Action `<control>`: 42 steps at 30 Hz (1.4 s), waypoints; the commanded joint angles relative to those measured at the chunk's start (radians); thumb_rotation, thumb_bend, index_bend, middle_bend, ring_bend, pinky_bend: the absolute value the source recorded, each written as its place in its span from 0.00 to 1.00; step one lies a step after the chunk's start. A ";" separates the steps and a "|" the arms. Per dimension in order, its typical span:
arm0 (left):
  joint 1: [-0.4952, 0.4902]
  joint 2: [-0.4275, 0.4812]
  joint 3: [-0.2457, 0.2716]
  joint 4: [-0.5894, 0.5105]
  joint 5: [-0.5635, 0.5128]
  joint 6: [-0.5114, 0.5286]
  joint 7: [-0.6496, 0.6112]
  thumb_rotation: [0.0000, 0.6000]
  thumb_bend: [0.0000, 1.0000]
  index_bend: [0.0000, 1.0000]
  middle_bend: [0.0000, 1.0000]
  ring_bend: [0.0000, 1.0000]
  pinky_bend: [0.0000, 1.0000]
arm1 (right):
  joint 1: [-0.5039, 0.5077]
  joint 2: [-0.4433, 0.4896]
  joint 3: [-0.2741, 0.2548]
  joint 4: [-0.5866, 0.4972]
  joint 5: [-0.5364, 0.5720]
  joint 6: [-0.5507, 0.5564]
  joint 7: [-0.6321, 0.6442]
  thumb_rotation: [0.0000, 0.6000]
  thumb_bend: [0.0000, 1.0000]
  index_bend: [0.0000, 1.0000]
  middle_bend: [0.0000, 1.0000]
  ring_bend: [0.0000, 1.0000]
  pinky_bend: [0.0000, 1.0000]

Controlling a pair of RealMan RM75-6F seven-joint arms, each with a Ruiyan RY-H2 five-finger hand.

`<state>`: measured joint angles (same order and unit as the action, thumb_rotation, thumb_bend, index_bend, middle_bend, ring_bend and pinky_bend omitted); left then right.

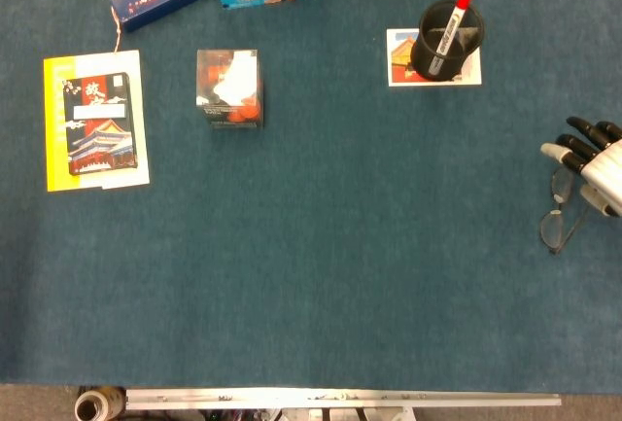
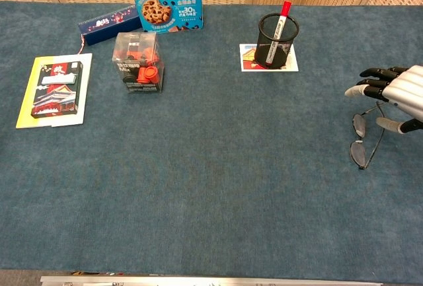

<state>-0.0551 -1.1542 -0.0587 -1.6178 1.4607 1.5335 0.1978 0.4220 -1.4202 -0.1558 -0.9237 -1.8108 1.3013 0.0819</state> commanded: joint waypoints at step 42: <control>-0.004 0.002 -0.003 -0.002 0.000 -0.001 0.000 1.00 0.52 0.52 0.53 0.50 0.63 | 0.074 0.114 0.132 -0.253 -0.009 0.137 -0.117 1.00 0.29 0.24 0.29 0.14 0.29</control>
<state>-0.0584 -1.1524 -0.0618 -1.6197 1.4610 1.5323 0.1980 0.4961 -1.3114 -0.0276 -1.1724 -1.8212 1.4351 -0.0298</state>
